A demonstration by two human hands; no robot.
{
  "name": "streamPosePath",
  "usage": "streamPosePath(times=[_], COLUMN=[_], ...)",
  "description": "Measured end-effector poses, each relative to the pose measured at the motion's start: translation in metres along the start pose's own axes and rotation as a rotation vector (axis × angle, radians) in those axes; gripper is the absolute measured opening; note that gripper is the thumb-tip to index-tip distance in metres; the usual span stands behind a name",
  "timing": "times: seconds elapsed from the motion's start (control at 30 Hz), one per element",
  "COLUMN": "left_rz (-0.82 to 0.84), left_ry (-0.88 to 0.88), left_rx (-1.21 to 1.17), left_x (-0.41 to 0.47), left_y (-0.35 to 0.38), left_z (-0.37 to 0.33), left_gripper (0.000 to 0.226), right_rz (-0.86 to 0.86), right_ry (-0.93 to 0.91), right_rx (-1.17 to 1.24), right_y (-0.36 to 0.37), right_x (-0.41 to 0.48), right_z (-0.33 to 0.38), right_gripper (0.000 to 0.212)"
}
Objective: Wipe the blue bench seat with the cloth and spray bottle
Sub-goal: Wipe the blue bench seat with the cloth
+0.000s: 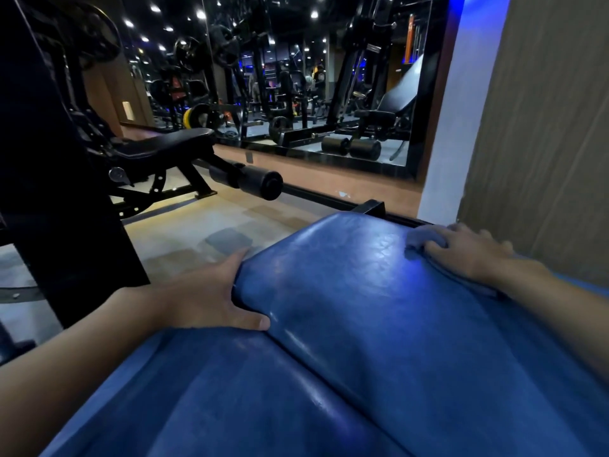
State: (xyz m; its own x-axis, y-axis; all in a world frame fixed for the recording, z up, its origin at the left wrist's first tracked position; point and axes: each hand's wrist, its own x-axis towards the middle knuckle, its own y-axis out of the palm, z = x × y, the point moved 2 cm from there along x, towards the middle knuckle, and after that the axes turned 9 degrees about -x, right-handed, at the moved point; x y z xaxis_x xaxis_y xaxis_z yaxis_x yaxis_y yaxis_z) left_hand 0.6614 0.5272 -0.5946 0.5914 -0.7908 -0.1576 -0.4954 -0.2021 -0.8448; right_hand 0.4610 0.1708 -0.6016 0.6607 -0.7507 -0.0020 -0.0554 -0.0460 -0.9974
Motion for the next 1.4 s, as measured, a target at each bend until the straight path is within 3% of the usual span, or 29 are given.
streamPosePath(times=[0.13, 0.3, 0.4, 0.53, 0.73, 0.9, 1.07, 1.27, 1.4], left_rz=[-0.007, -0.014, -0.047, -0.018, 0.024, 0.036, 0.03, -0.024, -0.122], left_ry=[0.003, -0.04, -0.038, -0.06, -0.066, -0.043, -0.045, -0.053, -0.045], left_rx=[-0.01, -0.036, -0.025, 0.001, -0.001, 0.012, -0.01, -0.092, -0.193], left_x=[0.0, -0.001, -0.002, -0.003, -0.001, 0.002, 0.002, -0.002, -0.011], left_y=[0.001, 0.001, 0.001, 0.0, -0.001, -0.002, -0.001, -0.004, -0.008], left_z=[0.003, 0.004, 0.003, 0.001, 0.001, -0.004, -0.001, 0.005, 0.02], left_gripper=[0.135, 0.152, 0.157, 0.154, 0.147, 0.14, 0.139, 0.136, 0.101], right_rz=[-0.08, -0.187, -0.186, -0.169, -0.038, -0.063, -0.071, -0.147, -0.099], right_ry=[-0.141, -0.613, -0.818, -0.713, -0.195, -0.121, -0.267, -0.763, -0.917], right_rx=[0.034, 0.034, 0.06, 0.077, 0.044, 0.094, -0.014, 0.034, 0.027], right_y=[-0.007, -0.015, -0.02, -0.019, -0.008, -0.009, -0.021, -0.019, -0.021], right_x=[-0.012, -0.065, -0.08, -0.042, 0.042, 0.059, 0.054, -0.023, -0.069], right_z=[0.067, 0.199, 0.231, 0.193, 0.064, 0.082, 0.149, 0.237, 0.241], right_gripper=[0.048, 0.042, 0.041, 0.046, 0.055, 0.053, 0.055, 0.045, 0.045])
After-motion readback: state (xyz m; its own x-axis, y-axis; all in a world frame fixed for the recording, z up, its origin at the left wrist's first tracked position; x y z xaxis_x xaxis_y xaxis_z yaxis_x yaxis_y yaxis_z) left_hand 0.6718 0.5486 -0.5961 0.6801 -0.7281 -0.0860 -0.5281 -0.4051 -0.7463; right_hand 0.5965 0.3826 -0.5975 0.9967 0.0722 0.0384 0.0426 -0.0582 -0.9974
